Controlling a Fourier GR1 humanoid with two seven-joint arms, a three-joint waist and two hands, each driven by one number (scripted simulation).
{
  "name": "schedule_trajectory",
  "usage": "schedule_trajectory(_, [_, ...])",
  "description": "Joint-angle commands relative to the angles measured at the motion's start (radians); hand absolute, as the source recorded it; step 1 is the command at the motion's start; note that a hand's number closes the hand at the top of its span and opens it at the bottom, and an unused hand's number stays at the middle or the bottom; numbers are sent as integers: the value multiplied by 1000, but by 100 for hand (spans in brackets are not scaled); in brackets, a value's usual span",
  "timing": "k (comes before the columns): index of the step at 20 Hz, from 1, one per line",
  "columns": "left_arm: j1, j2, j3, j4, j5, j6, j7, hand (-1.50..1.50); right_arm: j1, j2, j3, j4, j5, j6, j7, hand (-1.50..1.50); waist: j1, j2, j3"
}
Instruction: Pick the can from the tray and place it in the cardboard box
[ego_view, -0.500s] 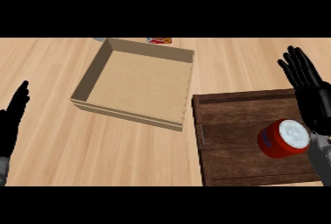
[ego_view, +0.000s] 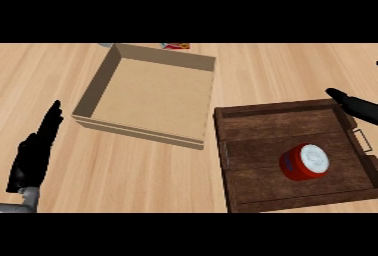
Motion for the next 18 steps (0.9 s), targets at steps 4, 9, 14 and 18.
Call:
schedule_trajectory(4, [35,-56,-23,15,-6,-17,-63,0,159,175,32,-210,187,-369,116,-150,15,-5,7])
schedule_trajectory(9, [22,-99,-33,31,-28,6,-68,0,250,-116,55,-297,260,-107,358,-150,9,-5,5])
schedule_trajectory(14, [72,-61,-17,-33,2,-31,-48,0,291,-340,58,-367,245,142,571,-150,24,-10,4])
schedule_trajectory(18, [59,-64,-15,-10,-14,-26,-67,0,296,-450,133,-471,152,356,752,-150,25,-7,2])
